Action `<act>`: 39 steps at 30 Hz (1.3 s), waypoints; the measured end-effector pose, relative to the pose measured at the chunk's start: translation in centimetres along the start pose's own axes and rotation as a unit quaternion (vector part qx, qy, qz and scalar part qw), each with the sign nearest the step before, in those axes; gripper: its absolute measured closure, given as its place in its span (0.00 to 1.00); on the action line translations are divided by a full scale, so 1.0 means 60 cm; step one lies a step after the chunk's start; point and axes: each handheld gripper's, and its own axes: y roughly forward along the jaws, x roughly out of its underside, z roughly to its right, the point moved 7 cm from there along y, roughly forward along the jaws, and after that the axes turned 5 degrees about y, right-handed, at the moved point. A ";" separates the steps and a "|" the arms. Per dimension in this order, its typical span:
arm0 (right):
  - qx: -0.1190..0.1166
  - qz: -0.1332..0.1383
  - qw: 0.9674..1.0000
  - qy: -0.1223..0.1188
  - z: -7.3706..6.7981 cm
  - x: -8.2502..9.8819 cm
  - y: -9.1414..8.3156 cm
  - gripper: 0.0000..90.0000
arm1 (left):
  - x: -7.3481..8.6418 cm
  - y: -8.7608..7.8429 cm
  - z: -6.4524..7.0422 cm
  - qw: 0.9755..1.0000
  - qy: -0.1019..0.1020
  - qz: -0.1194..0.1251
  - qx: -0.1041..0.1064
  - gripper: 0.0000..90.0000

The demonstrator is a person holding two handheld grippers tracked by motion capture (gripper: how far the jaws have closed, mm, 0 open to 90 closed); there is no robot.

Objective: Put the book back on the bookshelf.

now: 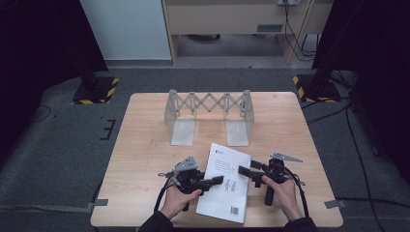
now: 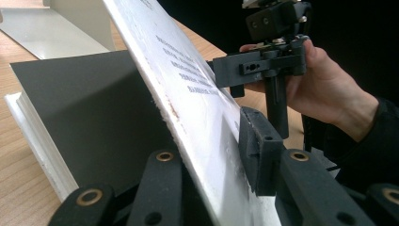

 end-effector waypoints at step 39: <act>0.025 -0.067 0.993 0.091 0.030 0.027 0.025 0.25 | 0.052 -0.013 -0.072 0.987 -0.015 -0.107 -0.117 0.36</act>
